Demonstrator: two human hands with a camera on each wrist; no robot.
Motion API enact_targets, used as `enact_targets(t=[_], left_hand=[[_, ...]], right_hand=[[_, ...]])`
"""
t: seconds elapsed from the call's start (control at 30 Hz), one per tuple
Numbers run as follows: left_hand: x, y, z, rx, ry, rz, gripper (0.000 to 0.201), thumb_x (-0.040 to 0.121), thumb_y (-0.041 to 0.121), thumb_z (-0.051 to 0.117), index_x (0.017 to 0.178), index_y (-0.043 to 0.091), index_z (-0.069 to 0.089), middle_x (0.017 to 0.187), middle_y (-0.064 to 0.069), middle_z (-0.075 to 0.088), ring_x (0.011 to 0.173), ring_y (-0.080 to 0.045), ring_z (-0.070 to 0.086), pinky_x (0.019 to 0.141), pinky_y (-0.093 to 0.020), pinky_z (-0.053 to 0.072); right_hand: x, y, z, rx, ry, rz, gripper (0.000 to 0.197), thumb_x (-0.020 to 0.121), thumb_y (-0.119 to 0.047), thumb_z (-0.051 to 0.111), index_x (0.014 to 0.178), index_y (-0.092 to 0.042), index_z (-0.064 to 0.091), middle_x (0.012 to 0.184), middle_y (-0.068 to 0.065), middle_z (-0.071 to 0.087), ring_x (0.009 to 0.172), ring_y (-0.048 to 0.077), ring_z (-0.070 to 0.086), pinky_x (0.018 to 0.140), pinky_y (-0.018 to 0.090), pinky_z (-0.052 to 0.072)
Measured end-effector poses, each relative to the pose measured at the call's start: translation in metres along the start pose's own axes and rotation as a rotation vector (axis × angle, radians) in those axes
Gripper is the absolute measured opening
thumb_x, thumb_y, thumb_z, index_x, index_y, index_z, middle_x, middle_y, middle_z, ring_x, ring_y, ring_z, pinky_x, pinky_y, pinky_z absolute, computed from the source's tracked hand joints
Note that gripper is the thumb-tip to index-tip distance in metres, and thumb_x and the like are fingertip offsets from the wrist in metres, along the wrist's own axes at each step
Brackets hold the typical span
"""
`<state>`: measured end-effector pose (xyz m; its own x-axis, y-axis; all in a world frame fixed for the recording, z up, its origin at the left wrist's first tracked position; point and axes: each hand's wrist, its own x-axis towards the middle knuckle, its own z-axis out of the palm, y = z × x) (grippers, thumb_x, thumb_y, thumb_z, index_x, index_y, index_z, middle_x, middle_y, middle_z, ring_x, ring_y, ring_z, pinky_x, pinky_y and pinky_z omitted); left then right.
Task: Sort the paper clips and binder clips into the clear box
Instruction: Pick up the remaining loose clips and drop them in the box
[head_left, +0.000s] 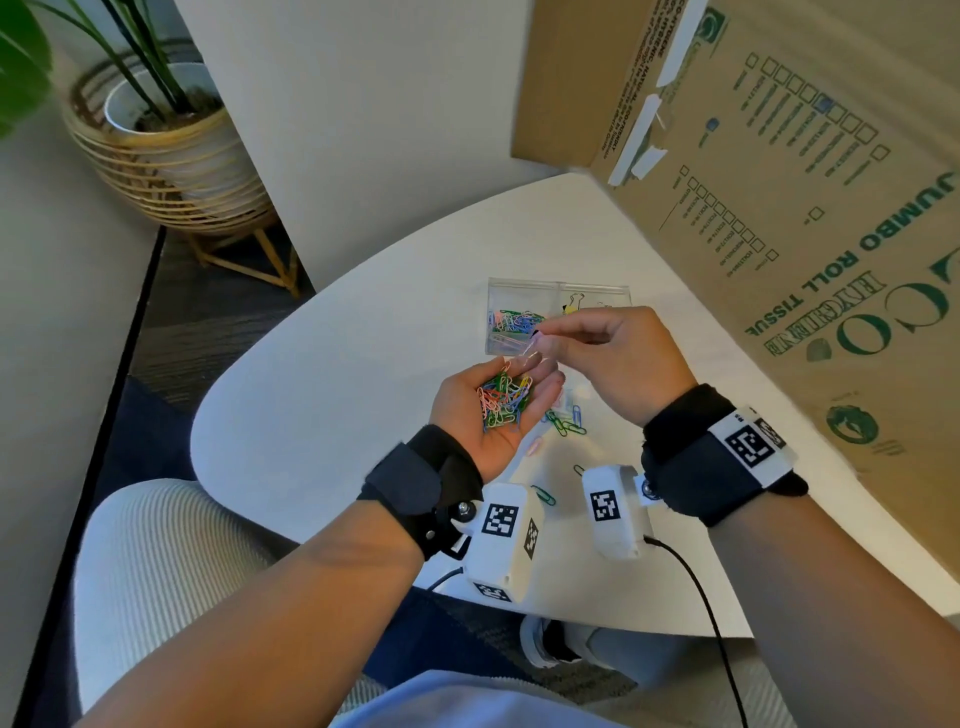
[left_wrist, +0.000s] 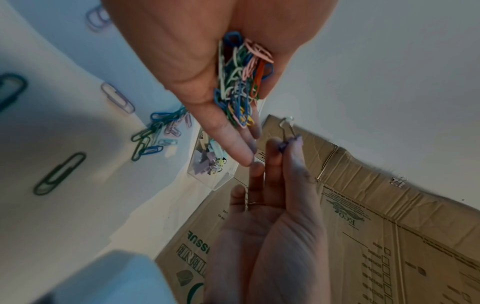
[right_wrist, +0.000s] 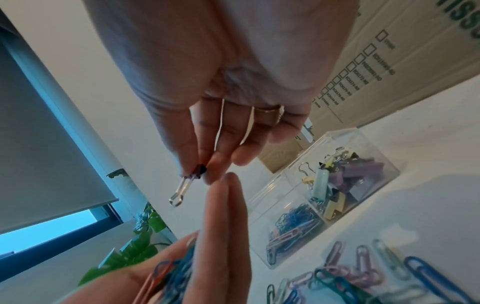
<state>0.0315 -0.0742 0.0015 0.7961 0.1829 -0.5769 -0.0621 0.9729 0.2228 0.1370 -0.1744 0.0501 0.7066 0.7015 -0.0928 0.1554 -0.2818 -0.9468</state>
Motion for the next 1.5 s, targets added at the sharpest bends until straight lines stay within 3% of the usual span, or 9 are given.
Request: enact_targets(t=[0.27, 0.43, 0.53, 0.63, 0.8, 1.03, 1.23, 1.4, 1.5], left_hand=[[-0.001, -0.002, -0.004, 0.088, 0.063, 0.017, 0.023, 0.096, 0.010, 0.048, 0.102, -0.005, 0.064, 0.089, -0.018, 0.071, 0.074, -0.029, 0.071, 0.074, -0.037, 0.058], [0.000, 0.001, -0.006, 0.066, 0.042, 0.025, 0.027, 0.097, 0.013, 0.044, 0.103, -0.006, 0.063, 0.093, -0.020, 0.071, 0.077, -0.031, 0.071, 0.075, -0.039, 0.058], [0.002, 0.006, -0.008, 0.054, 0.037, 0.044, 0.030, 0.098, 0.015, 0.043, 0.100, -0.007, 0.064, 0.094, -0.022, 0.071, 0.079, -0.032, 0.071, 0.078, -0.040, 0.057], [0.005, 0.006, -0.010, 0.059, 0.030, 0.040, 0.031, 0.098, 0.018, 0.042, 0.102, -0.005, 0.063, 0.093, -0.020, 0.070, 0.080, -0.030, 0.071, 0.078, -0.038, 0.057], [0.010, 0.000, -0.014, 0.046, 0.027, 0.025, 0.042, 0.100, 0.025, 0.037, 0.130, -0.001, 0.051, 0.119, -0.020, 0.058, 0.105, -0.031, 0.059, 0.098, -0.039, 0.045], [0.013, 0.003, -0.017, 0.050, 0.079, 0.010, 0.046, 0.100, 0.032, 0.033, 0.121, 0.001, 0.059, 0.128, -0.019, 0.058, 0.125, -0.032, 0.050, 0.112, -0.042, 0.032], [0.010, 0.008, -0.009, 0.020, 0.053, 0.041, 0.044, 0.100, 0.028, 0.034, 0.122, -0.002, 0.056, 0.118, -0.018, 0.061, 0.101, -0.028, 0.060, 0.092, -0.035, 0.048], [0.010, 0.007, -0.008, 0.032, 0.021, 0.028, 0.044, 0.100, 0.029, 0.032, 0.121, -0.001, 0.056, 0.105, -0.019, 0.064, 0.093, -0.029, 0.064, 0.088, -0.034, 0.050], [0.009, 0.008, -0.012, 0.014, 0.016, 0.024, 0.043, 0.101, 0.028, 0.032, 0.113, -0.003, 0.059, 0.102, -0.021, 0.066, 0.082, -0.029, 0.069, 0.073, -0.034, 0.058]], right_hand=[[0.046, 0.022, -0.036, -0.209, 0.462, 0.046, 0.013, 0.080, -0.024, 0.076, 0.072, -0.026, 0.065, 0.075, -0.008, 0.068, 0.071, 0.010, 0.063, 0.075, 0.028, 0.054], [0.050, 0.033, -0.029, -0.592, 0.314, 0.120, 0.009, 0.086, -0.032, 0.066, 0.096, -0.032, 0.066, 0.115, 0.000, 0.063, 0.113, 0.025, 0.051, 0.094, 0.037, 0.045], [0.030, 0.019, -0.014, -0.496, 0.268, -0.065, 0.011, 0.089, -0.022, 0.063, 0.097, -0.028, 0.067, 0.104, -0.003, 0.065, 0.095, 0.016, 0.057, 0.084, 0.028, 0.047], [0.000, 0.005, 0.006, -0.505, -0.019, -0.185, 0.014, 0.090, -0.016, 0.062, 0.098, -0.024, 0.070, 0.091, -0.012, 0.066, 0.079, 0.004, 0.056, 0.072, 0.016, 0.042], [-0.017, 0.011, 0.033, -0.808, -0.273, -0.237, 0.044, 0.084, -0.021, 0.064, 0.127, -0.028, 0.059, 0.122, -0.004, 0.063, 0.109, 0.018, 0.052, 0.096, 0.033, 0.042], [-0.014, 0.007, 0.054, -0.921, -0.354, -0.198, 0.044, 0.087, -0.010, 0.051, 0.126, -0.026, 0.061, 0.120, 0.004, 0.065, 0.108, 0.026, 0.059, 0.089, 0.039, 0.049], [-0.009, -0.001, 0.044, -0.759, -0.236, -0.241, 0.019, 0.090, -0.016, 0.058, 0.095, -0.020, 0.076, 0.099, 0.000, 0.073, 0.090, 0.019, 0.065, 0.083, 0.037, 0.051], [-0.011, -0.001, 0.038, -0.363, -0.091, -0.069, 0.014, 0.083, -0.008, 0.070, 0.092, -0.014, 0.078, 0.091, -0.006, 0.072, 0.081, 0.006, 0.065, 0.083, 0.023, 0.053], [-0.012, 0.002, 0.033, -0.127, -0.047, 0.052, 0.015, 0.080, -0.007, 0.074, 0.093, -0.013, 0.078, 0.087, -0.003, 0.075, 0.070, 0.010, 0.070, 0.078, 0.028, 0.058]])
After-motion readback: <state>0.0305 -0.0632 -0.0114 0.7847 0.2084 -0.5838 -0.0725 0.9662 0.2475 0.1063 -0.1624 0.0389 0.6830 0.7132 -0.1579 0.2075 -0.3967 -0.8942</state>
